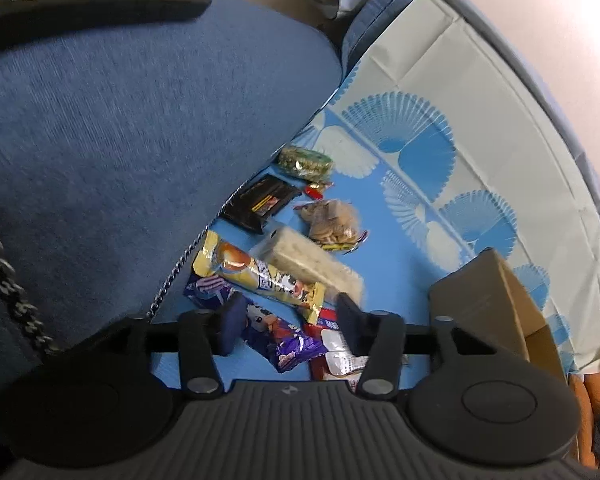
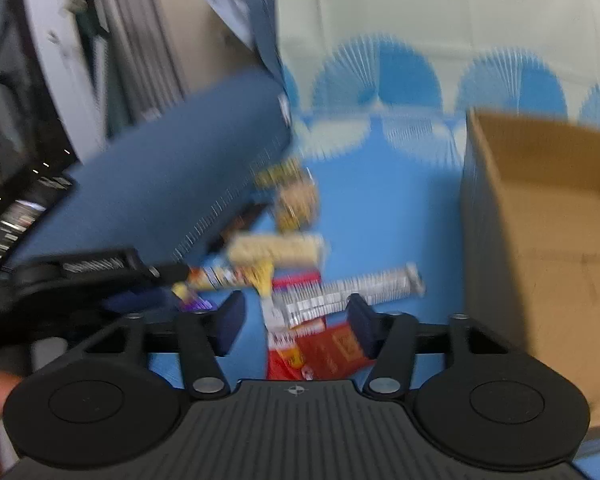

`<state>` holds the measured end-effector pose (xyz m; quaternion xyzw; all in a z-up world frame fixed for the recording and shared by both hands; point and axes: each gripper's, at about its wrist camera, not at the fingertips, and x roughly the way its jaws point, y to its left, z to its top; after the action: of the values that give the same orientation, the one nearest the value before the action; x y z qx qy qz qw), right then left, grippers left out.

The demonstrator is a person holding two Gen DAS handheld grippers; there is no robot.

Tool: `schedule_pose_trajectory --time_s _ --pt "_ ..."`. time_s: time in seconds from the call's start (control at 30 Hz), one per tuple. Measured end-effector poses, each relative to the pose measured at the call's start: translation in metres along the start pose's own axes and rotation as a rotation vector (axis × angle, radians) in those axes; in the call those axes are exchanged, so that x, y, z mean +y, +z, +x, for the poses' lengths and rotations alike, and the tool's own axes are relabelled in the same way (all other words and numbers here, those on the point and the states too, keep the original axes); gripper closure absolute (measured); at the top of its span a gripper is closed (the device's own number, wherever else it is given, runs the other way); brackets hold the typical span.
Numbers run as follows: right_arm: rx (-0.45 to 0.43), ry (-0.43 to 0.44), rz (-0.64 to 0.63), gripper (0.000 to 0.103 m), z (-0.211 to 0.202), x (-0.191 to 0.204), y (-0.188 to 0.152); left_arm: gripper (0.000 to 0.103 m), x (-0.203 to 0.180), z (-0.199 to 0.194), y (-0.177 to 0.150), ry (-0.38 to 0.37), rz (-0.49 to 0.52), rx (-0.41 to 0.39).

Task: Organize snacks
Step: 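Lower the left tool to the purple chocolate bar while the right tool reaches the red square packet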

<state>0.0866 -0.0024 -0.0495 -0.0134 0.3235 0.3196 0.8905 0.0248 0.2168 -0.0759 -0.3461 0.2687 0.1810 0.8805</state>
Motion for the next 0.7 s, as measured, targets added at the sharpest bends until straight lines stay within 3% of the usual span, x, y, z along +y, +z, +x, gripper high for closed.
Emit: schedule_pose_trajectory --time_s 0.07,0.23,0.7 --pt "0.058 -0.062 0.02 0.029 0.022 -0.006 -0.009 0.035 0.0 0.007 -0.001 0.031 0.004 0.013" --pt "0.152 -0.155 0.135 0.019 0.056 -0.027 -0.017 0.03 0.002 0.019 -0.008 0.095 0.007 0.043" --pt "0.189 -0.213 0.171 0.014 0.099 -0.032 -0.014 0.032 0.01 0.036 -0.006 0.092 -0.047 0.099"
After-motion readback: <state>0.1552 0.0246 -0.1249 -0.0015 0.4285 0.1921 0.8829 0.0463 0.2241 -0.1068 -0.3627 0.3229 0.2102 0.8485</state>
